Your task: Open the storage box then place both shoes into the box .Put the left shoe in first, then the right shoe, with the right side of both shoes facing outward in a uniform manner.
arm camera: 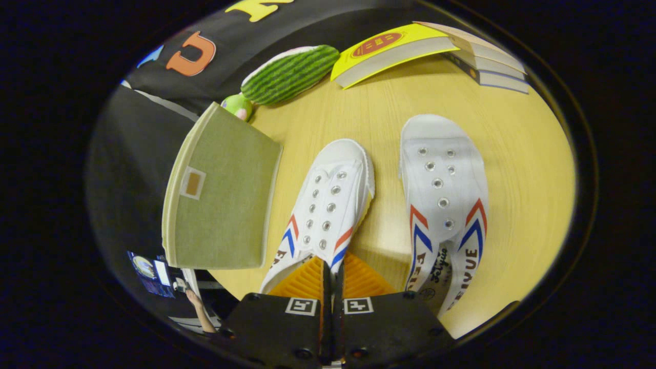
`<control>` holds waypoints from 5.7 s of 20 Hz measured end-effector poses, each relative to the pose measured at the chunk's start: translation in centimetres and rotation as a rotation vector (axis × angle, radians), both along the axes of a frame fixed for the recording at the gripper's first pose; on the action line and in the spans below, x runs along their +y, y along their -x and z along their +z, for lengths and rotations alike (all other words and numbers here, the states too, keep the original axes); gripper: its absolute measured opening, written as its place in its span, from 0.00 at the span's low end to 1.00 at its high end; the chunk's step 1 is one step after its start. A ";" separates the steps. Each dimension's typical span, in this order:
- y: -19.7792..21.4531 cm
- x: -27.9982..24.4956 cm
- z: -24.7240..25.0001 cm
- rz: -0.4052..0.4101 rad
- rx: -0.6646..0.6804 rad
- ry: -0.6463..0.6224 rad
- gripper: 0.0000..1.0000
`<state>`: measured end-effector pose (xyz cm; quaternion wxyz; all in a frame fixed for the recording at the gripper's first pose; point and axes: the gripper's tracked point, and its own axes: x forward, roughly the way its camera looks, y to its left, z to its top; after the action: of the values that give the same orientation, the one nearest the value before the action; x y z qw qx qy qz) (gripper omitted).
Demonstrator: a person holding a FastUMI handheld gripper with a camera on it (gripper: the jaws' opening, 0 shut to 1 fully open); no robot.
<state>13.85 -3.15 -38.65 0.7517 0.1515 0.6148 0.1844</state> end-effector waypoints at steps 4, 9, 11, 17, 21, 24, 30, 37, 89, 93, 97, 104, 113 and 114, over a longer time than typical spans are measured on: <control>-0.2 1.1 4.3 -0.015 -0.060 -0.019 0.06; -1.0 4.1 11.1 -0.017 -0.161 -0.009 0.06; -0.9 5.9 13.9 -0.003 -0.195 -0.011 0.06; -0.9 12.5 19.0 0.022 -0.274 -0.024 0.06; -0.9 17.7 18.0 0.013 -0.260 -0.059 0.06; -1.7 21.3 16.5 -0.013 -0.246 -0.071 0.05; -2.4 26.7 11.7 -0.029 -0.259 -0.006 0.06; -1.8 30.2 7.3 -0.021 -0.230 0.008 0.06; -1.9 -13.8 -3.0 0.062 -0.001 0.515 0.79; -1.9 -12.5 -3.2 0.036 -0.008 0.395 0.64; -1.9 -12.4 -2.6 -0.095 -0.001 0.315 0.30; -1.7 -11.2 0.1 -0.215 0.027 0.201 0.06; -1.9 -3.0 11.4 -0.181 -0.135 0.155 0.06; -1.9 -1.5 12.6 -0.175 -0.144 0.137 0.06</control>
<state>15.77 -4.61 -26.06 0.8157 0.1393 0.5548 0.0860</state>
